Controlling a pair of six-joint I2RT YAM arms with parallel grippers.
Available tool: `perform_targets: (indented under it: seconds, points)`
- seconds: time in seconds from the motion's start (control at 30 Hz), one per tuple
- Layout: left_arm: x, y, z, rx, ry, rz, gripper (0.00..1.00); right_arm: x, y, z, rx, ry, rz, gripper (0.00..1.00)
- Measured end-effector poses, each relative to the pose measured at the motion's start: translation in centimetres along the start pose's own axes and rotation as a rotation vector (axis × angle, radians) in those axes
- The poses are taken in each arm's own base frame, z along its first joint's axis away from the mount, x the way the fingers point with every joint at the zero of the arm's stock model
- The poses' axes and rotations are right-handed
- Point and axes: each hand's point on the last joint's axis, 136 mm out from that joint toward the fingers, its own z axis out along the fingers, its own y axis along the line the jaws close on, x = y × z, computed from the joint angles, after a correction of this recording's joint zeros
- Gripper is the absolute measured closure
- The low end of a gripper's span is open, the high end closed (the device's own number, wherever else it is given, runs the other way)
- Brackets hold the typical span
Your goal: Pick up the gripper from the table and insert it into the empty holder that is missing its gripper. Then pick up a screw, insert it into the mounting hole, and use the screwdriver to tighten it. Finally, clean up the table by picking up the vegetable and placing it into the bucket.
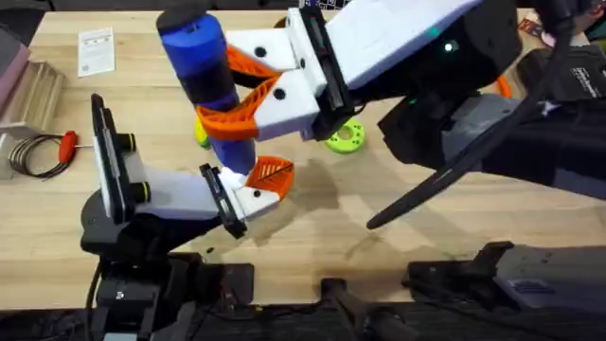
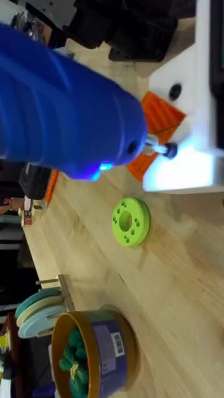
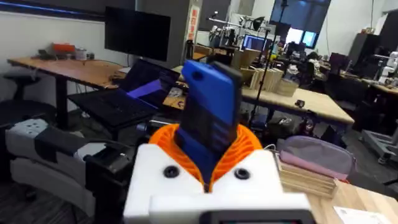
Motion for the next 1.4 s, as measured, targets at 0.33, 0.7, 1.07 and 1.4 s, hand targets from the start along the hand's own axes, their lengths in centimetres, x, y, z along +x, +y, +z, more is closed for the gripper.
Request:
perform_targets:
  seconds: [0.33,0.7,1.07,1.4]
  points:
    - [0.0,0.0,0.0,0.000,0.000,-0.001,0.996,0.5,-0.3,0.1,0.006,0.017,0.020,0.977]
    - [0.0,0.0,0.0,0.000,0.000,0.000,0.996,0.5,-0.2,0.1,0.006,0.017,0.017,0.977]
    - [0.0,0.0,0.0,0.000,0.000,0.000,0.996,-0.8,-1.1,0.7,0.002,0.002,0.009,0.977]
    - [0.0,0.0,0.0,0.000,0.000,0.000,0.996,-8.8,-3.7,2.0,0.012,-0.054,-0.084,0.977]
